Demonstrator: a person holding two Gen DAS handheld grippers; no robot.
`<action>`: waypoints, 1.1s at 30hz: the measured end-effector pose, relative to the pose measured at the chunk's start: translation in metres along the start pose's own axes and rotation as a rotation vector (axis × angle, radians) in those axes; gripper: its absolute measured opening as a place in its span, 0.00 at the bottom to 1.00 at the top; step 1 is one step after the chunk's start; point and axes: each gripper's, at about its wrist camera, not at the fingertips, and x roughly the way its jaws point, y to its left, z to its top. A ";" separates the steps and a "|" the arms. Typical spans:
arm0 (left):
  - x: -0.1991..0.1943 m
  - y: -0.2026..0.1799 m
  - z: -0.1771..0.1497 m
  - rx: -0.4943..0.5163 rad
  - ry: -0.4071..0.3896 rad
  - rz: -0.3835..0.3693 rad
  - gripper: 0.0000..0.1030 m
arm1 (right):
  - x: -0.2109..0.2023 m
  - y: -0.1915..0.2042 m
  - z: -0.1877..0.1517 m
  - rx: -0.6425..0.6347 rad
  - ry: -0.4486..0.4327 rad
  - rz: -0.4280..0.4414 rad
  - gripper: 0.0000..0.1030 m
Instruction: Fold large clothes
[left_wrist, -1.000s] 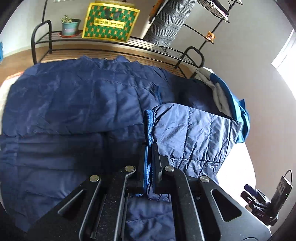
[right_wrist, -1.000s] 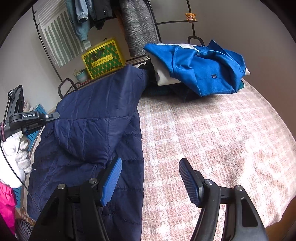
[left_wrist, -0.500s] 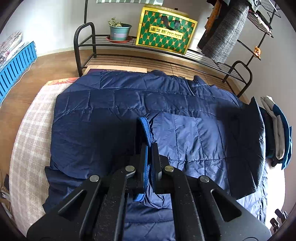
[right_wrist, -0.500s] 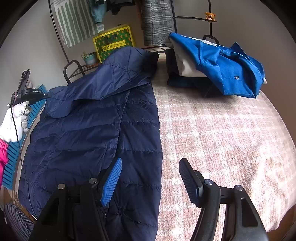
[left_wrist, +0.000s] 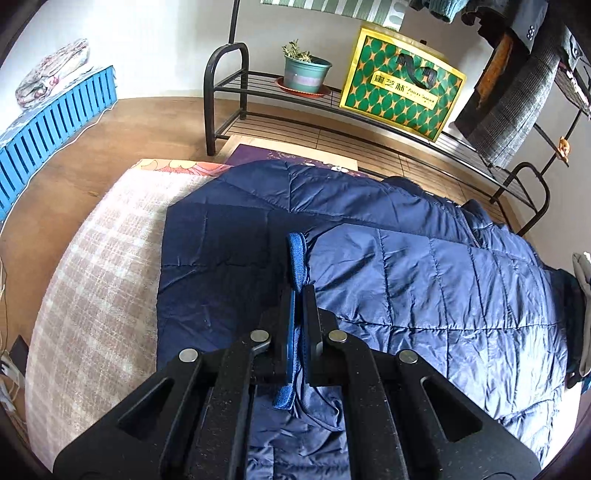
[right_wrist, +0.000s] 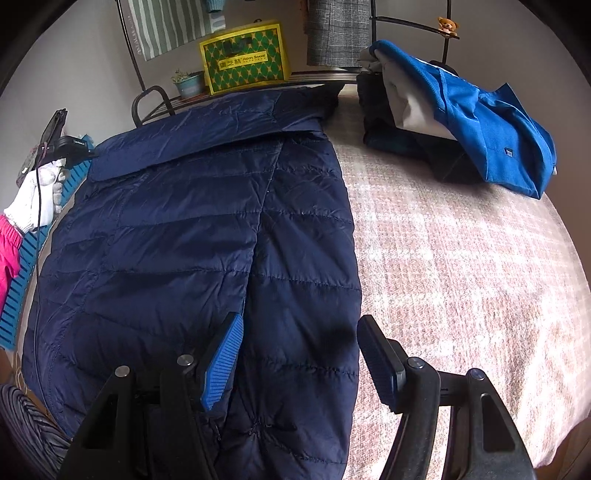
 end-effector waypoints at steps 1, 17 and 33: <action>0.006 -0.001 0.000 0.011 0.008 0.012 0.01 | 0.001 0.001 0.000 -0.003 0.003 0.000 0.65; -0.067 0.039 -0.024 -0.032 0.043 -0.119 0.47 | 0.006 -0.008 0.002 0.010 -0.002 -0.025 0.65; -0.200 0.176 -0.251 -0.170 0.280 -0.173 0.59 | -0.052 -0.046 -0.059 0.029 -0.011 0.129 0.78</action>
